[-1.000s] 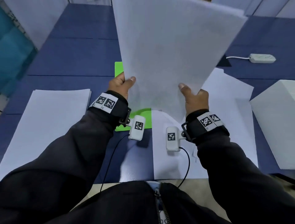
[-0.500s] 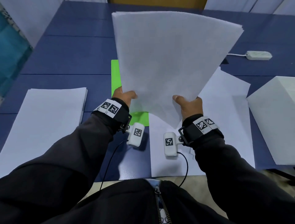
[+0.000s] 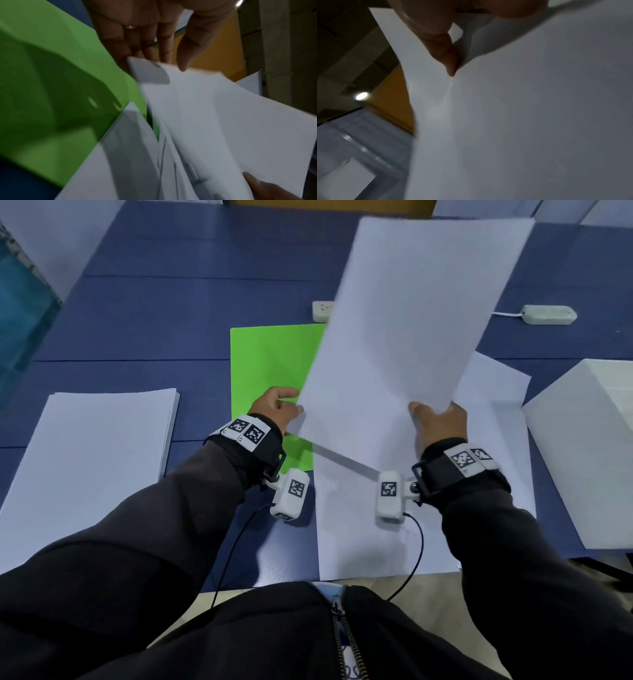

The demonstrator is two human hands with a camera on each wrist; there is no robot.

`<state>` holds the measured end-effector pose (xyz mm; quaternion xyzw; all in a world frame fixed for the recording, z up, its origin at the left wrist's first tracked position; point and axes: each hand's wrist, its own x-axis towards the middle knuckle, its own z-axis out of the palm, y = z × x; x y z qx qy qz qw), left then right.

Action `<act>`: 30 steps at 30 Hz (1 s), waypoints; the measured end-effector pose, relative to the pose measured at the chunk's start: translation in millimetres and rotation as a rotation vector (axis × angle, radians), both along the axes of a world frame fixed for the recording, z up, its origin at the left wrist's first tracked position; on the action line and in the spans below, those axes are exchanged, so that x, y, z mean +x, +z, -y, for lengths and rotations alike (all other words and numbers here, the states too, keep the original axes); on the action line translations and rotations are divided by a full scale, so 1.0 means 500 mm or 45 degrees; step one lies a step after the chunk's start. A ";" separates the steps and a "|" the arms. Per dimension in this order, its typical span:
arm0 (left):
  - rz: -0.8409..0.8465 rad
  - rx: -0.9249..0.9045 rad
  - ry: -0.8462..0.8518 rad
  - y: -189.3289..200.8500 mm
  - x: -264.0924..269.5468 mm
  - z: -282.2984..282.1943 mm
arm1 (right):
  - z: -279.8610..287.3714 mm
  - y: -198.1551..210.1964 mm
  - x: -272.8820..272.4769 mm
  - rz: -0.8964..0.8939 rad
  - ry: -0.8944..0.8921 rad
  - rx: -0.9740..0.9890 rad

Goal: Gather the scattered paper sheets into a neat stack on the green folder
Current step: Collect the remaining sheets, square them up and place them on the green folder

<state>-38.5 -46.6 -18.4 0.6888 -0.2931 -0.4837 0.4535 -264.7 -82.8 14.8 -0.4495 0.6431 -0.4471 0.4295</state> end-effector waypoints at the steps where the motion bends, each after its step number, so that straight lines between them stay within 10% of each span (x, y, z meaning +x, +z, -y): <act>1: -0.021 0.042 -0.007 -0.001 -0.006 -0.003 | 0.003 -0.001 -0.023 -0.048 -0.010 0.032; 11: 0.089 0.286 -0.158 -0.057 -0.062 0.004 | -0.059 -0.058 -0.126 -0.370 0.153 0.550; 30: 0.433 0.379 -0.285 -0.093 -0.076 0.064 | -0.075 -0.070 -0.105 -0.610 0.263 0.747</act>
